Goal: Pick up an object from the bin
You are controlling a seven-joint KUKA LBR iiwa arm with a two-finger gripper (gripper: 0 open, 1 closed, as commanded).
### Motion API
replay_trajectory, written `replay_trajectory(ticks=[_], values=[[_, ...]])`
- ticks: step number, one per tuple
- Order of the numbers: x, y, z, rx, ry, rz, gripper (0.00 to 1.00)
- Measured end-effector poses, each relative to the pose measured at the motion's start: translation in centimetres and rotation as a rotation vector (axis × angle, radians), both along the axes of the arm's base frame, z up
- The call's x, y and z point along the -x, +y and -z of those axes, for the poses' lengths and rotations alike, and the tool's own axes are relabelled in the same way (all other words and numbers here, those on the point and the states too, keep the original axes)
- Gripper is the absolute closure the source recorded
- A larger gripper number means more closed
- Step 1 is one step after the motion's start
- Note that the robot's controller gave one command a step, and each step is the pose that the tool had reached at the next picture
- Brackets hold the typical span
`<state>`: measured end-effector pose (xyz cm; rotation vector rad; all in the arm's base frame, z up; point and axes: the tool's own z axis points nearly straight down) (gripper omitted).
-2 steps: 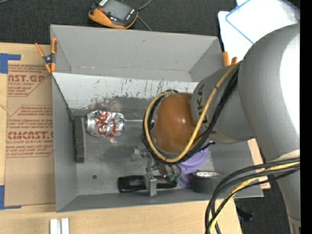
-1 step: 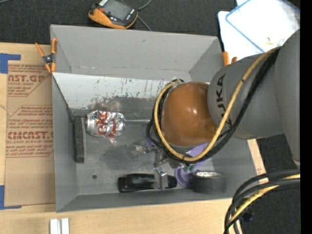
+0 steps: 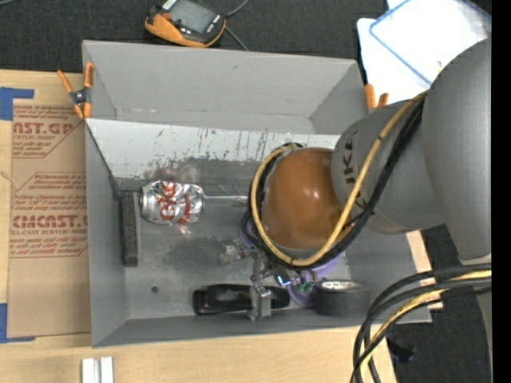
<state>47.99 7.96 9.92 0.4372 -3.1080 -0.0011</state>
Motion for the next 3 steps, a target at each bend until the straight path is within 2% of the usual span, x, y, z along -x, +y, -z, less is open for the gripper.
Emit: replay_trajectory(ticks=[1,2,3], values=[[-0.39,-0.79,2.78,-0.004,-0.029,-0.166,0.0],[-0.21,-0.66,2.75,-0.003,-0.012,-0.086,1.0],[-0.21,-0.63,2.75,-0.003,-0.01,-0.068,1.0]])
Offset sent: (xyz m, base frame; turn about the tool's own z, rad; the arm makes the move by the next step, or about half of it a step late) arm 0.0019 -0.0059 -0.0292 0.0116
